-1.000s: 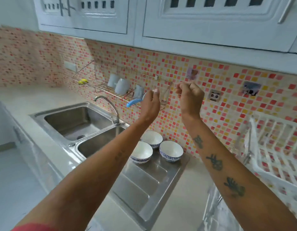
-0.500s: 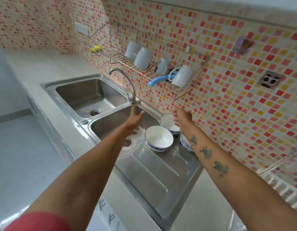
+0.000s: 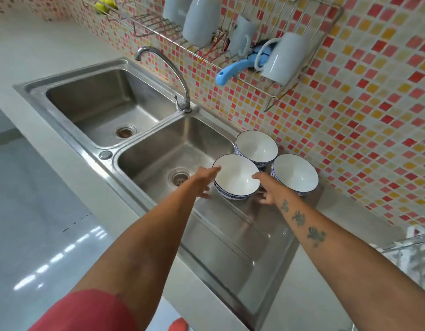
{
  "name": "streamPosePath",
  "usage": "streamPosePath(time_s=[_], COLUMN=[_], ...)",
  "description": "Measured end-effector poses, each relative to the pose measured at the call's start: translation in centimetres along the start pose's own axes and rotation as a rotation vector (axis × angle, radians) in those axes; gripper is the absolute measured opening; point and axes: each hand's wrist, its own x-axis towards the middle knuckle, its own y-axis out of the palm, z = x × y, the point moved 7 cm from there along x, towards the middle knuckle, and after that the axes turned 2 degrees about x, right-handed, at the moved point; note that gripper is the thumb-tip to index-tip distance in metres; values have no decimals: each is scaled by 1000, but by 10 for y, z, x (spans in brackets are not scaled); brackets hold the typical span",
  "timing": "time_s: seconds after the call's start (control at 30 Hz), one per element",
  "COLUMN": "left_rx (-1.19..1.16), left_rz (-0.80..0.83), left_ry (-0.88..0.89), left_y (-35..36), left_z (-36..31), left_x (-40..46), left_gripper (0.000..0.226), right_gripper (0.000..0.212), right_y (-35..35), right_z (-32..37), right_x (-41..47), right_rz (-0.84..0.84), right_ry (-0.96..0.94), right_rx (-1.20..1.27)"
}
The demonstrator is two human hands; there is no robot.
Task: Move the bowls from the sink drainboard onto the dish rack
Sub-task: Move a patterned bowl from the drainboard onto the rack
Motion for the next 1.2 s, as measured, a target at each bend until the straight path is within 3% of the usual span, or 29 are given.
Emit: streamPosePath(time_s=[0.33,0.47,0.7,0.97,1.2], left_rx=[-79,-60,-68,-304,-332], left_rz=[-10,14,63,202,552], left_ry=[50,77,81,193,463], left_y=[22,21,20,36,93], left_z=[8,9,16,-12,-124], left_x=[28,36,22,-42,-171], left_gripper=[29,41,45,47,33], right_gripper=[44,34,46,56,61], right_y=[15,16,11,-41,-141], right_z=[-24,-22,-22,41,112], right_x=[21,22,3,-82,-243], right_rz=[23,-8,-15,-74,-273], right_ry=[39,-30,-126,-437,-779], right_rx=[134,191,134,-82,-125])
